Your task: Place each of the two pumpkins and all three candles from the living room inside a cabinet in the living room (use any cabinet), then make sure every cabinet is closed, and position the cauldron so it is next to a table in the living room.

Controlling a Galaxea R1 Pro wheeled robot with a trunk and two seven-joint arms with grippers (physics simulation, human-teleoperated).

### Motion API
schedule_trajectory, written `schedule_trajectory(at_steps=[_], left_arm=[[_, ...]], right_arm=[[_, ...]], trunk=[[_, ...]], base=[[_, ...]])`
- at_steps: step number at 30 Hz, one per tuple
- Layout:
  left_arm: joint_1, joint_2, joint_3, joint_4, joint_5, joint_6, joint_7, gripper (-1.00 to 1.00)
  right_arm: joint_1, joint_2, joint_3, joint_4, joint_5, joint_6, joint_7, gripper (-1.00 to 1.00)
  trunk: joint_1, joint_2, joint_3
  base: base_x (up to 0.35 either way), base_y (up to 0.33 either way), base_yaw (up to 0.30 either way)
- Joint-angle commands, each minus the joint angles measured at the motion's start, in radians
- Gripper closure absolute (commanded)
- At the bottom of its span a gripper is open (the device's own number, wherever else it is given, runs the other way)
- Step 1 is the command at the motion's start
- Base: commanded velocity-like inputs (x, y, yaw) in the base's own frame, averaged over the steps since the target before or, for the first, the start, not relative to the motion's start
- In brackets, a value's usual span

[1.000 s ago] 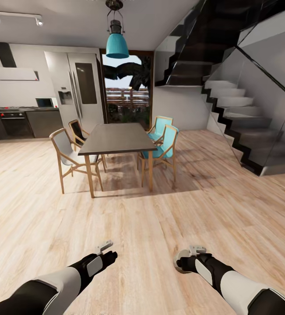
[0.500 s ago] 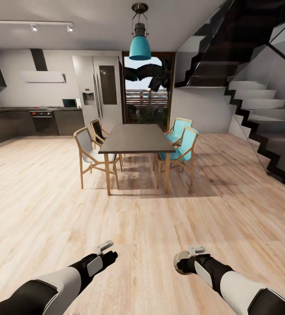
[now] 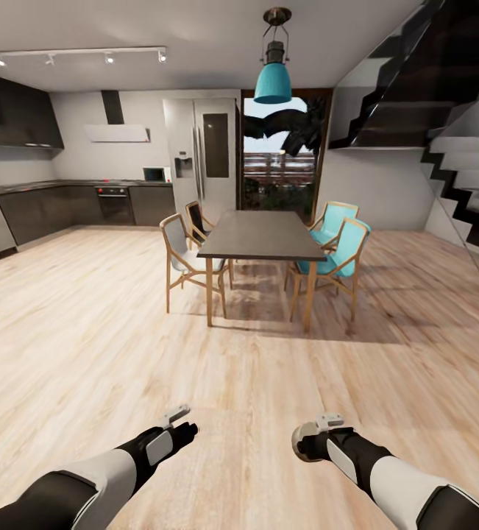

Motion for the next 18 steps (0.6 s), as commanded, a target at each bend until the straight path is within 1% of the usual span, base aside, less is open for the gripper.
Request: schedule_trajectory(at_steps=[1,18], left_arm=[[-0.001,-0.001,-0.008,0.002,0.008,0.002,0.003,-1.00],[-0.001,-0.001,-0.008,0.002,0.008,0.002,0.003,-1.00]], right_arm=[[0.000,-0.001,0.004,-0.003,-0.002,0.005,0.000,1.00],[0.000,-0.001,0.004,-0.003,-0.002,0.005,0.001,1.00]], trunk=[[0.000,-0.001,0.000],[0.000,-0.001,0.003]], base=[[0.000,0.000,0.271],[0.000,0.000,0.274]])
